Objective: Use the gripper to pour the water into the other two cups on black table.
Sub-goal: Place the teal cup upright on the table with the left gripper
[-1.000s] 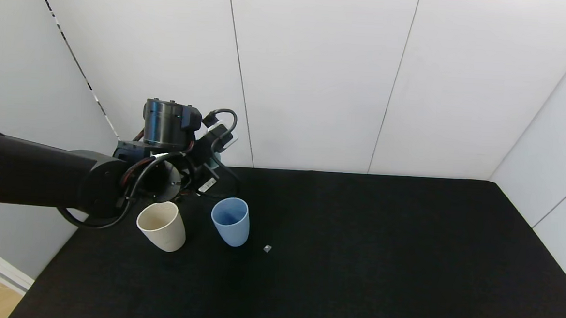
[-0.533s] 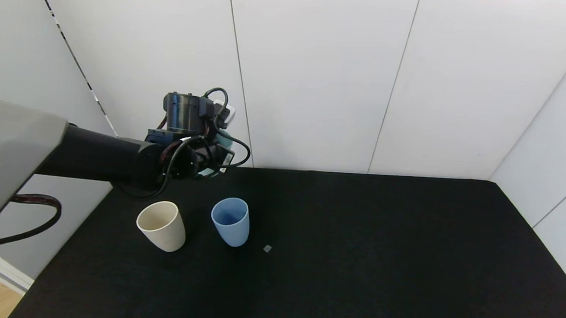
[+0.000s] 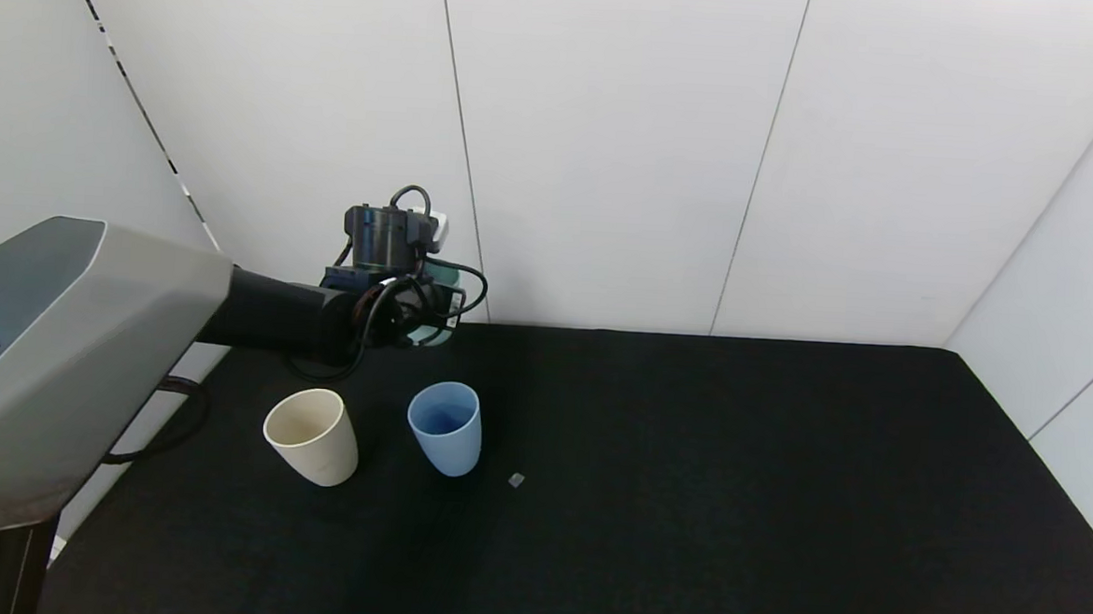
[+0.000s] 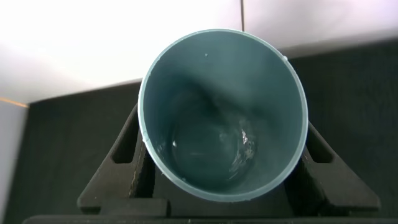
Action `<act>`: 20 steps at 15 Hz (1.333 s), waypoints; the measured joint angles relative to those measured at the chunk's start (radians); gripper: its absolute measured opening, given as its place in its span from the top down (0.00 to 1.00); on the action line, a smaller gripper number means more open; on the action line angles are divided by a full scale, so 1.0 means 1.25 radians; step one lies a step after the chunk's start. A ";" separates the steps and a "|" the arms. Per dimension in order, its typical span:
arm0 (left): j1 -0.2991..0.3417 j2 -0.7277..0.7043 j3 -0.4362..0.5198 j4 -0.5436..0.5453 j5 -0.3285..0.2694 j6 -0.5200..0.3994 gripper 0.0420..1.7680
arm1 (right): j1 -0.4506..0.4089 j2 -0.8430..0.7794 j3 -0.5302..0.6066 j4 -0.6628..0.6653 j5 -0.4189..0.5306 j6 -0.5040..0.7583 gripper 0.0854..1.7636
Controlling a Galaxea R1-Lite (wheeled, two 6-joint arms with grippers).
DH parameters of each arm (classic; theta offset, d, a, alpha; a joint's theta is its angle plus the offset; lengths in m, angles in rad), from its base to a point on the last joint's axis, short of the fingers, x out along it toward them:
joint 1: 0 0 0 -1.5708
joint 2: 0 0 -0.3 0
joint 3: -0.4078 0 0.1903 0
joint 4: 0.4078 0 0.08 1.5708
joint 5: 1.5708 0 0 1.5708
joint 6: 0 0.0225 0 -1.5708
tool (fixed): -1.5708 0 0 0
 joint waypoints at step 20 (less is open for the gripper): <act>0.041 0.140 -0.060 -0.053 -0.007 -0.112 0.36 | 0.000 0.000 0.000 0.000 0.000 0.000 0.03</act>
